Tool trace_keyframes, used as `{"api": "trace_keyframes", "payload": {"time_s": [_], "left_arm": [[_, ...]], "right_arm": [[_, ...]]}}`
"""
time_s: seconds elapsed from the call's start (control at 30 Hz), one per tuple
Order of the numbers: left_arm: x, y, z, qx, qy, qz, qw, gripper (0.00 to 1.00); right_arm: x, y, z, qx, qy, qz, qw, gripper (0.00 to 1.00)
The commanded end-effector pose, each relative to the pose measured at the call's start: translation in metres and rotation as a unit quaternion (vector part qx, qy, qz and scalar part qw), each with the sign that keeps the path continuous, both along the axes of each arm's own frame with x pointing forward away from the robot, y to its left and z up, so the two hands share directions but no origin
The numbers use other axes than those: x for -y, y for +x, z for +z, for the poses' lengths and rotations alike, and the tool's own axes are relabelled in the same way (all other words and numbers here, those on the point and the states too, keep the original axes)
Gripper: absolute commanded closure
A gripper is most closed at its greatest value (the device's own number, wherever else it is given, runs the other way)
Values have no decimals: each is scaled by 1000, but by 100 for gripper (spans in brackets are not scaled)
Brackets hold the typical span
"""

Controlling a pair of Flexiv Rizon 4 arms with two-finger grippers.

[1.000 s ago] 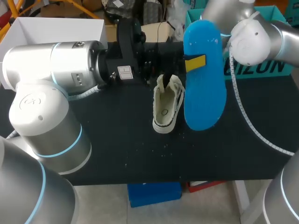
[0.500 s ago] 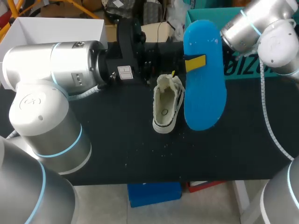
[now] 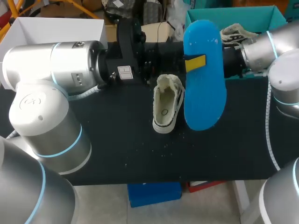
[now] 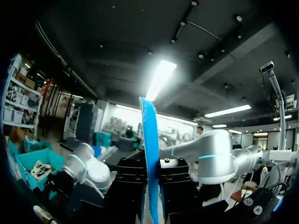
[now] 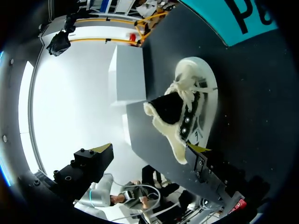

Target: Take the shoe out of the shoebox, open the shoe tongue, remove and reinsert the insole, then place the shoe into the shoebox

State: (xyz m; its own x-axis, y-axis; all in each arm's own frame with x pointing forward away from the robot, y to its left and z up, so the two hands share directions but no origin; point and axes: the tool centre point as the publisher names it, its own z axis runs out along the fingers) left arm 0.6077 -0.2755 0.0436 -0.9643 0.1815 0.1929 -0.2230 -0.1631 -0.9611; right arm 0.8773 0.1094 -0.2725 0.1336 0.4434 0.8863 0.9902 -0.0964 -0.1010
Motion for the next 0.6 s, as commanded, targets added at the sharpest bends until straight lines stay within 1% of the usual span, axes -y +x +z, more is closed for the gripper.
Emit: {"api": "trace_keyframes", "payload": {"time_s": [0.03, 0.3, 0.6], "left_arm": [[1, -1, -1, 0, 0, 2, 1000, 100], [1, -1, -1, 0, 0, 2, 1000, 100], [1, -1, -1, 0, 0, 2, 1000, 100]], "right_arm": [[2, -5, -3, 11, 56, -14, 998, 0], [2, -5, -3, 12, 56, -15, 998, 0], [2, -1, 2, 35, 79, -36, 996, 0]]}}
